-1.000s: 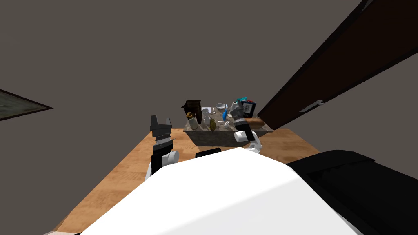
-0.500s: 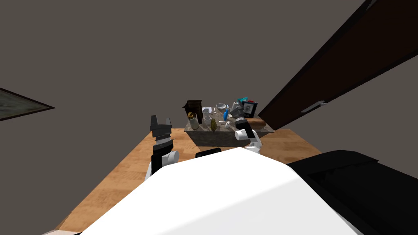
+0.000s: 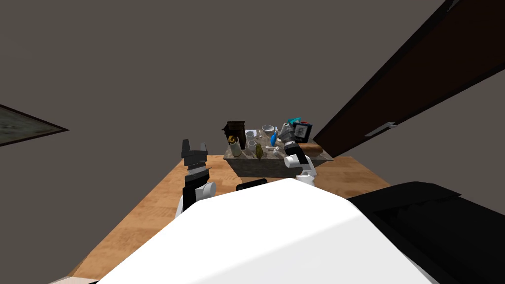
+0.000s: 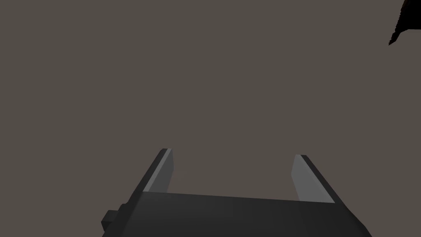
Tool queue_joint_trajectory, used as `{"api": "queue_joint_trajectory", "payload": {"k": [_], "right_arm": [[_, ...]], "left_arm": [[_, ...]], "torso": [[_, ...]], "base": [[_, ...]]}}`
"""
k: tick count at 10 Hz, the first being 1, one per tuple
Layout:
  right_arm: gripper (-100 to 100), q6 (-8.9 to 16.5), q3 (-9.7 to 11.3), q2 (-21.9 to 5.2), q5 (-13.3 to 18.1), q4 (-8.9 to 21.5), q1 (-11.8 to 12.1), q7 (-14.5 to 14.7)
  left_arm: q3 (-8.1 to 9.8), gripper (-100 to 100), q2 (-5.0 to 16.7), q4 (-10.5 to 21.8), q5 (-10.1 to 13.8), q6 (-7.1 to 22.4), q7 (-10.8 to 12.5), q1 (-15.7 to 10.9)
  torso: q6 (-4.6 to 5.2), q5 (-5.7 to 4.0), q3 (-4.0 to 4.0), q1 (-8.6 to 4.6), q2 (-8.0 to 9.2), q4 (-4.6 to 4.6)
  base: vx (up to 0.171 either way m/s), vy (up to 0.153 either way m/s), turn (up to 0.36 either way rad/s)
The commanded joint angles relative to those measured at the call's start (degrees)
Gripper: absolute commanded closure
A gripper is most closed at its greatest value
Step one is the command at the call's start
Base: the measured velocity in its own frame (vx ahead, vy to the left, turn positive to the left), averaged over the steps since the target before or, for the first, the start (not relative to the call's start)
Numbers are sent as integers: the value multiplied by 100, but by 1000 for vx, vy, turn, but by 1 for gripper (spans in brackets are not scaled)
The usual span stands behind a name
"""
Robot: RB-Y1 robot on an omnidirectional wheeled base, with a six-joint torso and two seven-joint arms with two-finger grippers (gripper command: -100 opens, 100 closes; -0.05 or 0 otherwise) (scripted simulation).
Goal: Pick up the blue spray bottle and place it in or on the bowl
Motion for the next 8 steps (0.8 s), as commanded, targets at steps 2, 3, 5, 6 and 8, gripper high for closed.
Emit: {"api": "queue_joint_trajectory", "payload": {"k": [2, 3, 5, 6, 8], "right_arm": [[-100, 243, -93, -5, -95, 71, -71, -357], [-100, 459, -179, -11, -180, 154, -150, -568], [-100, 678, -266, -14, -266, 244, -232, -846], [-100, 678, -266, -14, -266, 244, -232, -929], [-100, 897, -353, -15, -351, 340, -314, -1215]], "left_arm": [[0, 0, 0, 0, 0, 0, 0, 0], [0, 0, 0, 0, 0, 0, 0, 0], [0, 0, 0, 0, 0, 0, 0, 0], [0, 0, 0, 0, 0, 0, 0, 0], [0, 0, 0, 0, 0, 0, 0, 0]], "torso": [[0, 0, 0, 1, 0, 0], [0, 0, 0, 0, 1, 0], [0, 0, 0, 0, 0, 0], [0, 0, -1, 1, -1, 0], [0, 0, 0, 1, 0, 0]], "base": [[8, 18, 9], [10, 20, 11], [11, 18, 10], [11, 17, 6], [9, 21, 9]]}}
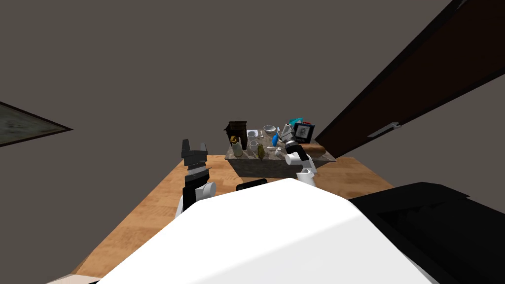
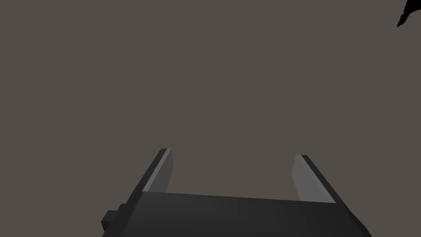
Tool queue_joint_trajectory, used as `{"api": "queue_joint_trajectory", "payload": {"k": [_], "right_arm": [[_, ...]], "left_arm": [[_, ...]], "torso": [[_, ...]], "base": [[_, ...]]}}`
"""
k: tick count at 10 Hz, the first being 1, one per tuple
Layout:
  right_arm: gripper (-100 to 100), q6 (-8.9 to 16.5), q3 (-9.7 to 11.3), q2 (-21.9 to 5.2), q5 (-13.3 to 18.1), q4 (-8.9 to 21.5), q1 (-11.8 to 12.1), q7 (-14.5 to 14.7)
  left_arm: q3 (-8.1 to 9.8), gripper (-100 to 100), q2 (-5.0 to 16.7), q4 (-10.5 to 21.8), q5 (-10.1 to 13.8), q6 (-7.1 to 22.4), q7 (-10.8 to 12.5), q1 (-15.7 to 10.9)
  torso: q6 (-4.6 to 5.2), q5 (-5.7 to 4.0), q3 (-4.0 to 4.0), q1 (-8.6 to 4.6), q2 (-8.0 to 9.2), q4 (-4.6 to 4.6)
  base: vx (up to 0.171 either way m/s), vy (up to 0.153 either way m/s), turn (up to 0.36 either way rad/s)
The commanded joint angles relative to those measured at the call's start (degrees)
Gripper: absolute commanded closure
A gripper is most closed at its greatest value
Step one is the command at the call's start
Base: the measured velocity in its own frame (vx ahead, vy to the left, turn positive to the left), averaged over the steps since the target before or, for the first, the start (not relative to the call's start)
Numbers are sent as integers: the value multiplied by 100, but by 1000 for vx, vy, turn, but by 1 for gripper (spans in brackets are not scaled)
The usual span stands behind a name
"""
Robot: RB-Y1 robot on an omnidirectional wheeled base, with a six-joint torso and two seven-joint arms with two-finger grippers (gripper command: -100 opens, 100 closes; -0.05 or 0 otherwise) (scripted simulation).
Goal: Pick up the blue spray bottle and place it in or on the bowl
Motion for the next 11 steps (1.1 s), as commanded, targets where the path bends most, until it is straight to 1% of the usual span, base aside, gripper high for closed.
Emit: {"api": "queue_joint_trajectory", "payload": {"k": [1, 2, 3, 4, 5, 6, 7, 8, 9, 10, 11], "right_arm": [[-100, 275, -91, 24, -83, 104, -104, -286], [-100, 275, -91, 24, -83, 104, -104, -356], [-100, 495, -177, 24, -168, 210, -188, -559], [-100, 495, -177, 24, -168, 210, -188, -641], [-100, 714, -263, 23, -253, 320, -272, -836], [-100, 714, -263, 23, -253, 320, -272, -924], [-100, 931, -348, 20, -337, 431, -356, -1133], [-100, 931, -348, 20, -337, 431, -356, -1203], [-100, 1144, -431, 15, -420, 543, -438, -1412], [-100, 1144, -431, 15, -420, 543, -438, -1477], [-100, 1352, -512, 8, -500, 655, -519, -1690]], "left_arm": [[0, 0, 0, 0, 0, 0, 0, 0], [0, 0, 0, 0, 0, 0, 0, 0], [0, 0, 0, 0, 0, 0, 0, 0], [0, 0, 0, 0, 0, 0, 0, 0], [0, 0, 0, 0, 0, 0, 0, 0], [0, 0, 0, 0, 0, 0, 0, 0], [0, 0, 0, 0, 0, 0, 0, 0], [0, 0, 0, 0, 0, 0, 0, 0], [0, 0, 0, 0, 0, 0, 0, 0], [0, 0, 0, 0, 0, 0, 0, 0], [0, 0, 0, 0, 0, 0, 0, 0]], "torso": [[0, 0, 0, 0, 0, 0], [0, 0, -1, 1, -1, 0], [0, 0, 0, 0, -1, 0], [0, 0, 0, 0, -1, 0], [0, 0, 0, -2, 0, 0], [0, 0, 0, 0, 0, 0], [0, 0, 0, -1, 0, 0], [0, 0, -1, -1, -1, 0], [0, 0, 0, -2, -1, 0], [0, 0, -1, 0, -1, 0], [0, 0, 0, -1, 1, 0]], "base": [[11, 21, 11], [10, 18, 7], [8, 19, 15], [8, 15, 6], [10, 22, 12], [9, 18, 5], [12, 16, 10], [11, 15, 6], [10, 20, 12], [7, 16, 6], [8, 17, 9]]}}
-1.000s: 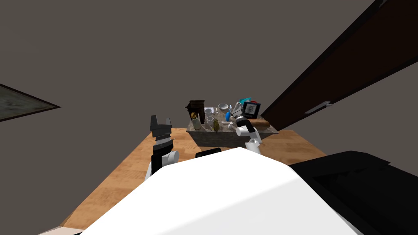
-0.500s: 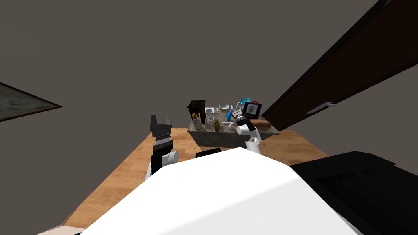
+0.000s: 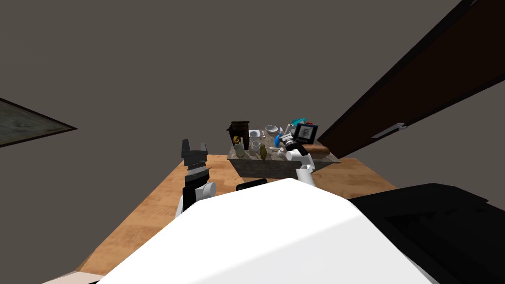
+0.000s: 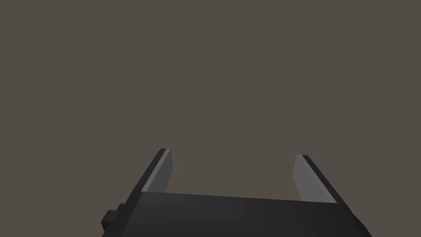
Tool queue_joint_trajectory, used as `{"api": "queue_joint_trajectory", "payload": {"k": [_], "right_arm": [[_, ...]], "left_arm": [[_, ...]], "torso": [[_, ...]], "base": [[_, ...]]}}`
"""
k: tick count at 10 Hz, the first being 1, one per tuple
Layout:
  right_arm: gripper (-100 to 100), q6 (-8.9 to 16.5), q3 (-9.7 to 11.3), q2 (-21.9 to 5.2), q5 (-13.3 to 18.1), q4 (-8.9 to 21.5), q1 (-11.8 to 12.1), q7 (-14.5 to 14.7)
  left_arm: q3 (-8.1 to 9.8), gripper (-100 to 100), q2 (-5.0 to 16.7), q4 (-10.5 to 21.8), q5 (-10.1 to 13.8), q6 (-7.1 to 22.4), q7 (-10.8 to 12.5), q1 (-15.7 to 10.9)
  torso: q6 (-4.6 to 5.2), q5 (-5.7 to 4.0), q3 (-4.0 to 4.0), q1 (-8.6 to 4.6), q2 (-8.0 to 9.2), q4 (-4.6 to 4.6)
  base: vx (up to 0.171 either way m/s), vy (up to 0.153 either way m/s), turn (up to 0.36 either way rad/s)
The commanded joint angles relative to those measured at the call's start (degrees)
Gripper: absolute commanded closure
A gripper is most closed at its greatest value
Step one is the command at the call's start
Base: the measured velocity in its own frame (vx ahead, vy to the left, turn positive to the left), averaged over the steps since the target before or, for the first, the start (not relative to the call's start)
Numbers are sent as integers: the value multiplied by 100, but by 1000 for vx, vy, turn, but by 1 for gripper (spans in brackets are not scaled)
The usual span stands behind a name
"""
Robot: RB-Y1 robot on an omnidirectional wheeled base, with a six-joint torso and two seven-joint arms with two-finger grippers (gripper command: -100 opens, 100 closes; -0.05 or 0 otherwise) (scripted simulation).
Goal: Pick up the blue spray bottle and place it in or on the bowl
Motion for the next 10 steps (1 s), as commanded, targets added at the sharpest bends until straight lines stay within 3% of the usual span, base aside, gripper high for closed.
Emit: {"api": "queue_joint_trajectory", "payload": {"k": [1, 2, 5, 10], "right_arm": [[-100, 110, -41, -15, -56, 52, -15, -192], [-100, 312, -119, -23, -134, 161, -94, -409], [-100, 507, -195, -33, -209, 268, -170, -701], [-100, 1188, -461, -102, -473, 629, -434, -1532]], "left_arm": [[0, 0, 0, 0, 0, 0, 0, 0], [0, 0, 0, 0, 0, 0, 0, 0], [0, 0, 0, 0, 0, 0, 0, 0], [0, 0, 0, 0, 0, 0, 0, 0]], "torso": [[0, 0, 0, 0, 0, 0], [1, 0, 0, -1, 1, 0], [1, 0, -1, -1, -1, 0], [1, 0, 0, -1, 1, 0]], "base": [[8, 16, 7], [8, 20, 10], [11, 16, 7], [10, 20, 11]]}}
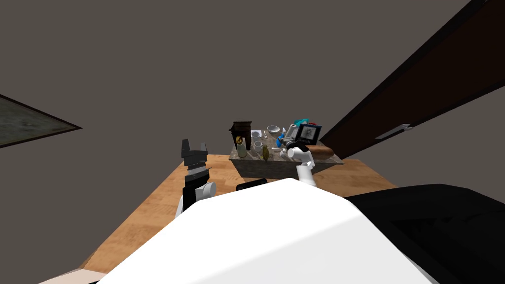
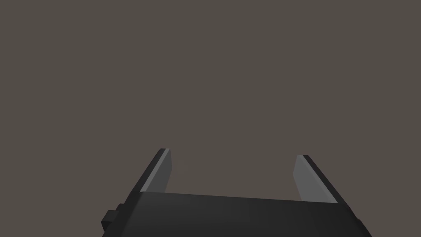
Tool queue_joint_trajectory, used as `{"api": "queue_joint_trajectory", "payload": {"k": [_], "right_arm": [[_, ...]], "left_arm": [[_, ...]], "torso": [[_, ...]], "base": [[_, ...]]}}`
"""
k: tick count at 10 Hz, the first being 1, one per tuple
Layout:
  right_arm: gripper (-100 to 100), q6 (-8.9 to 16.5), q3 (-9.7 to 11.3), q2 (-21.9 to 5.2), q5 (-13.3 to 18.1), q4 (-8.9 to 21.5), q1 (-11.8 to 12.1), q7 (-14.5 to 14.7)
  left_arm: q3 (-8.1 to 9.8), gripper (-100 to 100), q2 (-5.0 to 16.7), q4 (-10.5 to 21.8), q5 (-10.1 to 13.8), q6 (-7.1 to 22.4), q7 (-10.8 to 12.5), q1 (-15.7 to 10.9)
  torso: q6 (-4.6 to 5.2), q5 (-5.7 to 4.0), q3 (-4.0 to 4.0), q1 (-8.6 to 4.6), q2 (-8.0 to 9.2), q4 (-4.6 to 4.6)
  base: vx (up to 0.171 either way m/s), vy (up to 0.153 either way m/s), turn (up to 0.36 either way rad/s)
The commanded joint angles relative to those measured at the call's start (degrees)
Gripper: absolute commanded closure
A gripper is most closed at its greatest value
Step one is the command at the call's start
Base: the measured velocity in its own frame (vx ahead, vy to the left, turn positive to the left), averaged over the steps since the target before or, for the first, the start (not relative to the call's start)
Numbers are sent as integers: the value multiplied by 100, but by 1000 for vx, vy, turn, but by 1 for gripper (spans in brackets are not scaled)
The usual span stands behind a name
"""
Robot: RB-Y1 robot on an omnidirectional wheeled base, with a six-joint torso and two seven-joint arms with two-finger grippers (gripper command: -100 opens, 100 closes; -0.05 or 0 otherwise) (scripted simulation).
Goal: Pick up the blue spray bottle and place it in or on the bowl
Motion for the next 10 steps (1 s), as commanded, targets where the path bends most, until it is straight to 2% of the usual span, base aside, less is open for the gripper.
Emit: {"api": "queue_joint_trajectory", "payload": {"k": [1, 4, 7, 8, 9, 10], "right_arm": [[-100, 122, -36, -2, -28, 30, -31, -167], [-100, 494, -182, -91, -173, 210, -173, -648], [-100, 753, -284, -197, -274, 319, -269, -987], [-100, 691, -266, -185, -262, 299, -252, -901], [0, 710, -270, -189, -265, 306, -257, -927], [-100, 708, -269, -188, -265, 305, -256, -924]], "left_arm": [[0, 0, 0, 0, 0, 0, 0, 0], [0, 0, 0, 0, 0, 0, 0, 0], [0, 0, 0, 0, 0, 0, 0, 0], [0, 0, 0, 0, 0, 0, 0, 0], [0, 0, 0, 0, 0, 0, 0, 0], [0, 0, 0, 0, 0, 0, 0, 0]], "torso": [[0, 0, 0, 0, 0, 0], [1, 0, 1, -1, 1, 0], [1, 0, 1, -1, 1, 0], [1, 0, 1, -2, 2, 0], [1, -1, 2, -4, 4, 1], [1, -1, 3, -6, 5, 1]], "base": [[9, 16, 4], [10, 17, 10], [9, 18, 7], [3, 6, 1], [0, 0, 0], [0, 0, 0]]}}
